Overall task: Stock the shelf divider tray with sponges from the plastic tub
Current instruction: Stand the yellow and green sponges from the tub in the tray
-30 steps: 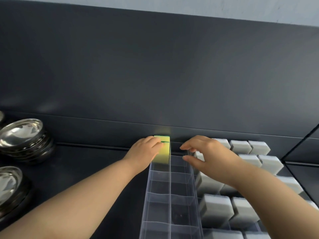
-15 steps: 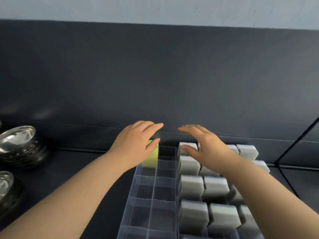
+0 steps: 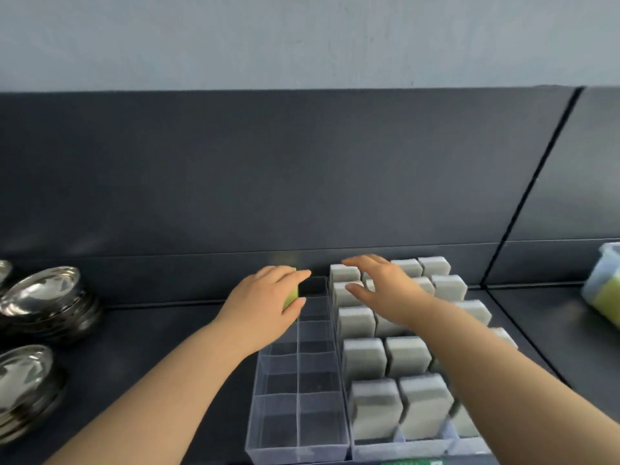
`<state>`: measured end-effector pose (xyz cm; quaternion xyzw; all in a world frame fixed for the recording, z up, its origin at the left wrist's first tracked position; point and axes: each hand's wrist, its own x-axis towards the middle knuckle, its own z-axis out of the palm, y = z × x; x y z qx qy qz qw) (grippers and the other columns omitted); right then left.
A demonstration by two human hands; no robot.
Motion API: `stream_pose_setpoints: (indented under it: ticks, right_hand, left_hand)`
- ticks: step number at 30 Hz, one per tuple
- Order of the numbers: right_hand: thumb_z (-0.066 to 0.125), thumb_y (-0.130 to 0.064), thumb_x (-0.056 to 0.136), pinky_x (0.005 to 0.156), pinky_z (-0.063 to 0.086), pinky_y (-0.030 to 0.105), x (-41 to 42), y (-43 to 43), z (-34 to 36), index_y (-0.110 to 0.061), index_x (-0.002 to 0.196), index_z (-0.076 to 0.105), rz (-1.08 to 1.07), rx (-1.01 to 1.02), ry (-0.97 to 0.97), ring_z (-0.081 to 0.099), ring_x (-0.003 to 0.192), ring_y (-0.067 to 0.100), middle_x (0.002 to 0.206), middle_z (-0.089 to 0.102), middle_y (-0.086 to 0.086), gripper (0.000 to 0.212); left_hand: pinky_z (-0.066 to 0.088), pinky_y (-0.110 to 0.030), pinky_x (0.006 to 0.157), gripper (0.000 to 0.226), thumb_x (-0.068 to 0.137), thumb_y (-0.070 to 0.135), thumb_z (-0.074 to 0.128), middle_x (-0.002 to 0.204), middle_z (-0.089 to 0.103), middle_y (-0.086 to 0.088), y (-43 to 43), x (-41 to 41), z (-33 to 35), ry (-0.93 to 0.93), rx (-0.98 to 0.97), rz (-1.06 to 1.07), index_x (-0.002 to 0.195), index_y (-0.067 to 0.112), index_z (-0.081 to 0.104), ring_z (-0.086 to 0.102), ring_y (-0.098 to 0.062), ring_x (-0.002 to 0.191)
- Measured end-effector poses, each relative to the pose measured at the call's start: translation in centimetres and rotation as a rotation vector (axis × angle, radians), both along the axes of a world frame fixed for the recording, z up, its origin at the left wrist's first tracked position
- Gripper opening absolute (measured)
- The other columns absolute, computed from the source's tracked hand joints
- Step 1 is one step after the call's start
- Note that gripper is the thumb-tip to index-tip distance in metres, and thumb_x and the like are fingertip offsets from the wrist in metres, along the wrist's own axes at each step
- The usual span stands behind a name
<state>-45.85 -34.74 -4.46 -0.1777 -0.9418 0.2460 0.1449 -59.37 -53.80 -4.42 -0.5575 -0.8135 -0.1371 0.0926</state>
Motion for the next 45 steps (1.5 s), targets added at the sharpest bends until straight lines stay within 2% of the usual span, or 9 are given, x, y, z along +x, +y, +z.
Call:
stream_pose_setpoints:
  ticks: [5,9,17,20,27,34,39,42,45]
  right_hand:
    - [0.056,-0.032,0.089,0.093,0.035,0.022,4.1,-3.5,-0.4,-0.03,0.128,0.047,-0.089,0.007,0.011,0.048,0.114,0.014,0.131,0.047,-0.006,0.04]
    - [0.058,-0.032,0.088,0.089,0.038,0.024,9.9,-4.3,0.5,-0.03,0.126,0.049,-0.232,0.058,0.039,0.054,0.099,0.014,0.129,0.049,-0.007,0.039]
    - [0.06,-0.032,0.088,0.094,0.036,0.021,27.0,-2.5,1.3,-0.027,0.127,0.05,-0.587,0.088,0.063,0.049,0.114,0.011,0.128,0.05,-0.007,0.041]
    - [0.059,-0.033,0.088,0.092,0.037,0.02,32.8,-1.2,0.5,-0.029,0.128,0.049,-0.691,0.057,0.067,0.049,0.109,0.007,0.126,0.05,-0.008,0.041]
    - [0.057,-0.037,0.087,0.096,0.044,0.03,45.3,3.1,-2.9,-0.037,0.128,0.046,-0.775,-0.011,0.032,0.049,0.109,0.006,0.124,0.049,-0.011,0.042]
    - [0.057,-0.038,0.087,0.088,0.04,0.012,56.5,7.9,-7.5,-0.047,0.119,0.046,-0.807,-0.078,0.012,0.047,0.099,-0.007,0.117,0.05,-0.02,0.035]
    - [0.056,-0.04,0.085,0.091,0.042,0.017,60.1,11.5,-7.7,-0.066,0.105,0.035,-0.792,-0.12,0.066,0.049,0.102,-0.007,0.113,0.046,-0.029,0.039]
    - [0.058,-0.038,0.084,0.088,0.041,0.015,61.3,13.8,-7.1,-0.063,0.105,0.04,-0.803,-0.137,0.168,0.048,0.104,-0.013,0.108,0.048,-0.034,0.037]
    - [0.059,-0.033,0.085,0.09,0.043,0.018,62.4,16.9,-6.4,-0.059,0.108,0.042,-0.795,-0.143,0.195,0.048,0.105,-0.012,0.109,0.05,-0.032,0.038]
  left_hand:
    - [0.033,-0.026,0.101,0.048,0.094,0.042,0.04,0.139,0.041,0.014,-1.3,2.1,0.0,0.01,0.014,-0.141,0.141,0.034,0.033,0.035,-0.007,0.127]
    - [0.034,-0.028,0.101,0.047,0.093,0.04,0.042,0.139,0.042,0.012,1.1,5.6,0.9,0.017,0.031,-0.287,0.14,0.032,0.036,0.036,-0.009,0.126]
    - [0.033,-0.028,0.099,0.046,0.093,0.032,0.045,0.135,0.048,0.007,9.2,19.7,1.3,0.013,0.086,-0.649,0.138,0.028,0.04,0.04,-0.014,0.125]
    - [0.033,-0.029,0.098,0.045,0.094,0.032,0.045,0.132,0.05,0.006,12.3,24.5,0.5,-0.001,0.074,-0.728,0.138,0.027,0.04,0.042,-0.014,0.122]
    - [0.035,-0.026,0.097,0.045,0.095,0.035,0.042,0.133,0.047,0.009,19.8,36.6,-2.2,-0.112,0.077,-0.806,0.139,0.028,0.039,0.04,-0.01,0.122]
    - [0.036,-0.028,0.095,0.041,0.093,0.033,0.043,0.129,0.051,0.008,25.3,48.8,-5.5,-0.162,0.049,-0.856,0.134,0.029,0.044,0.046,-0.013,0.117]
    - [0.048,-0.035,0.082,0.035,0.086,0.024,0.056,0.112,0.064,0.002,28.6,52.9,-5.3,-0.186,0.121,-0.853,0.121,0.02,0.059,0.059,-0.018,0.1]
    - [0.054,-0.036,0.074,0.034,0.08,0.019,0.063,0.103,0.067,0.0,31.0,53.9,-4.6,-0.2,0.174,-0.827,0.114,0.015,0.064,0.064,-0.02,0.092]
    - [0.054,-0.036,0.078,0.037,0.08,0.016,0.067,0.104,0.067,0.0,33.9,54.5,-4.0,-0.195,0.205,-0.8,0.116,0.013,0.064,0.063,-0.019,0.094]
